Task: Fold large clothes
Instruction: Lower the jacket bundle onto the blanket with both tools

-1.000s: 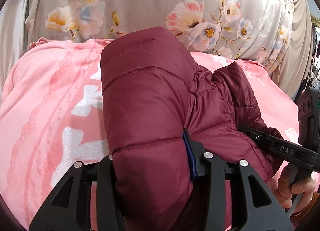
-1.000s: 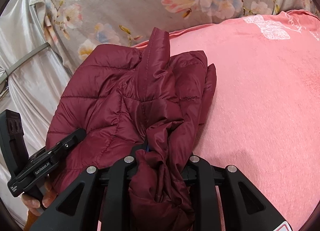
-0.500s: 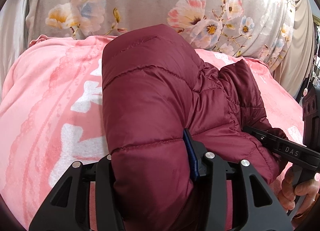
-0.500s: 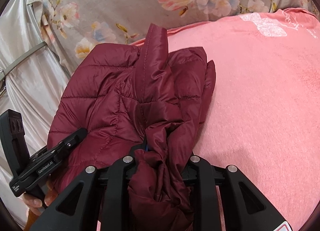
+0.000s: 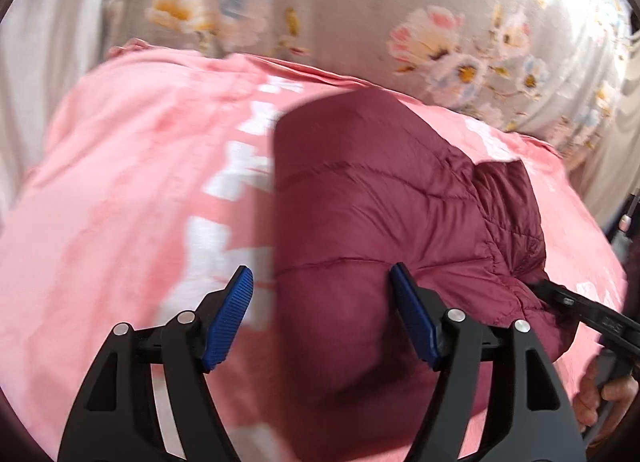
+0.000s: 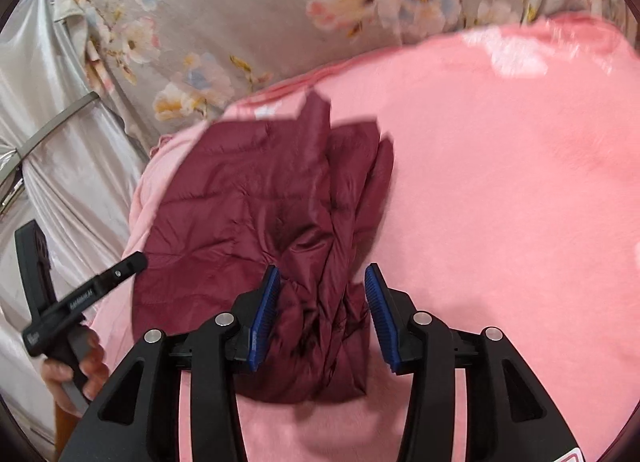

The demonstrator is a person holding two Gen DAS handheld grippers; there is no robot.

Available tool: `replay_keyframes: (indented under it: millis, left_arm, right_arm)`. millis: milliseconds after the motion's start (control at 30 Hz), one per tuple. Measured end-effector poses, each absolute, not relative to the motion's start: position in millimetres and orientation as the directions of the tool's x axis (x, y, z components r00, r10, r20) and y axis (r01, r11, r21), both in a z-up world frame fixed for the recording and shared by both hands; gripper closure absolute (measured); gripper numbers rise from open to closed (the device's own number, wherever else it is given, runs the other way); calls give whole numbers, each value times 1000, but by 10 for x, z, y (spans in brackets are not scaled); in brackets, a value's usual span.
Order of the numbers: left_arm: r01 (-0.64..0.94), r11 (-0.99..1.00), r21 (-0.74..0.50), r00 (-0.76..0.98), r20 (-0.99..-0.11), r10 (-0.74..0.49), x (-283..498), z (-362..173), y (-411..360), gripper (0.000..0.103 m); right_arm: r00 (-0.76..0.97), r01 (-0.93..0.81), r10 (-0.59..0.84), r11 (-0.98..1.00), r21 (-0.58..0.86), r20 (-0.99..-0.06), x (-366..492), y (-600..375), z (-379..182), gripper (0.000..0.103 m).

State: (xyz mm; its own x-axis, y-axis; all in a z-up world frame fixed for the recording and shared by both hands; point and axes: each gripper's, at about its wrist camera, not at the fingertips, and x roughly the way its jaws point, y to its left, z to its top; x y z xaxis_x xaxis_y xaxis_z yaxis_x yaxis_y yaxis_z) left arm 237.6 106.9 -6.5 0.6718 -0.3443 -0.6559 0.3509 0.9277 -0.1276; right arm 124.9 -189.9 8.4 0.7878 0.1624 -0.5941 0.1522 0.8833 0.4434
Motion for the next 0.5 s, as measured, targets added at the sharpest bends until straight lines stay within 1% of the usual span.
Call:
replay_keyframes:
  millis: [33, 67, 133, 233, 300, 367, 433, 500]
  left_arm:
    - [334, 935, -115, 682, -655, -324, 2364, 17, 1080, 35]
    - [312, 944, -104, 693, -655, -301, 2367, 101, 1085, 35]
    - [255, 962, -97, 703, -664, -254, 2432, 278, 1054, 35]
    - [191, 973, -132, 701, -675, -229, 2625, 452, 922, 35]
    - [153, 983, -98, 709, -682, -178, 2777, 454, 753, 35]
    - [129, 989, -71, 698, -702, -141, 2901, 370, 630, 35]
    - [101, 994, -45, 667, -738, -102, 3065, 199, 535, 35]
    - [81, 996, -35, 642, -762, -79, 3157, 30, 513, 34]
  right_arm:
    - [796, 160, 137, 892, 423, -589, 1257, -1880, 203, 62]
    - [801, 155, 130, 897, 413, -584, 1303, -1845, 313, 72]
    - [807, 157, 109, 907, 390, -580, 1420, -1769, 459, 87]
    - [808, 186, 16, 942, 280, -590, 1747, -1571, 566, 90]
    - [781, 212, -18, 948, 237, -625, 1951, -1511, 476, 91]
    - [741, 252, -58, 948, 197, -669, 2149, -1498, 284, 95]
    - [714, 281, -83, 943, 176, -695, 2250, -1539, 116, 96]
    - [697, 289, -65, 937, 197, -714, 2315, -1596, -17, 97]
